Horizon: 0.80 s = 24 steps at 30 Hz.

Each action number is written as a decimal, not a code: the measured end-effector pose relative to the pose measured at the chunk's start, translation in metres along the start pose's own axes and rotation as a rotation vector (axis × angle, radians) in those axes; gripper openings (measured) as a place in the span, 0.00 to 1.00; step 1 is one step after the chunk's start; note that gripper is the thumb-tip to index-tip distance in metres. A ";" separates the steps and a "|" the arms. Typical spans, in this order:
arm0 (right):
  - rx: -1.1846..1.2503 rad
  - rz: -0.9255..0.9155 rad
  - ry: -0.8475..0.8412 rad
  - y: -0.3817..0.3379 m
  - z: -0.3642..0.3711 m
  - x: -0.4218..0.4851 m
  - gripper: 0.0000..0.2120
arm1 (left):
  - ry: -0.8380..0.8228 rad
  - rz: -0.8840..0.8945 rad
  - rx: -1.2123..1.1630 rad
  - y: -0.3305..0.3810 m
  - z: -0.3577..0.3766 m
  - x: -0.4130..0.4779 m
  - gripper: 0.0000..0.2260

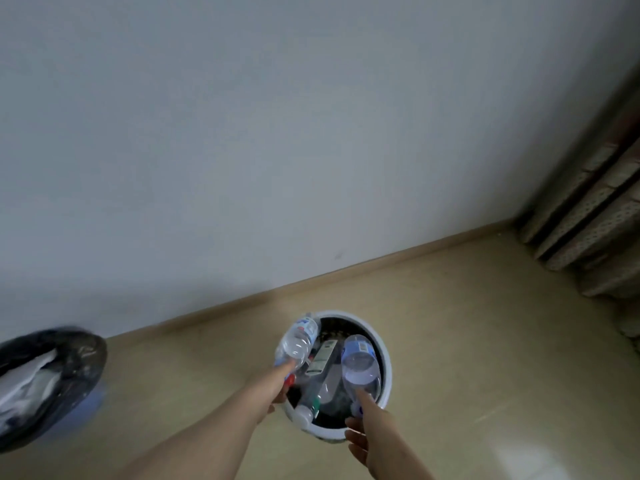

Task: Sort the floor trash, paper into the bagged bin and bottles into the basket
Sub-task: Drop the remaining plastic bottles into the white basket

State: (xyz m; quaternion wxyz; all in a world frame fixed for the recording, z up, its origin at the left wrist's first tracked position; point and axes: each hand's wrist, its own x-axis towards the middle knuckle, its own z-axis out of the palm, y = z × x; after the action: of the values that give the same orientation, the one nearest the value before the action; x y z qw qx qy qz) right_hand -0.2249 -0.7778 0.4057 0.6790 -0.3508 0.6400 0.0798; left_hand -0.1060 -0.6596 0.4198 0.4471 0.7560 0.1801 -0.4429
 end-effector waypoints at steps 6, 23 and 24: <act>-0.058 0.030 0.018 0.029 0.008 0.051 0.18 | 0.042 -0.015 0.161 -0.038 0.004 0.054 0.16; -0.084 0.070 0.155 0.039 0.004 0.068 0.15 | 0.267 -0.040 -0.004 -0.058 0.007 0.087 0.25; -0.097 0.087 0.157 0.038 0.003 0.062 0.14 | 0.263 -0.052 -0.011 -0.058 0.004 0.082 0.23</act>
State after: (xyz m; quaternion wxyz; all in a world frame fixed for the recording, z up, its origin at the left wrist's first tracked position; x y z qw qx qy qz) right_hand -0.2332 -0.7686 0.3335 0.6049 -0.3605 0.7011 0.1122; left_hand -0.1027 -0.6423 0.3209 0.4122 0.8001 0.2592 -0.3504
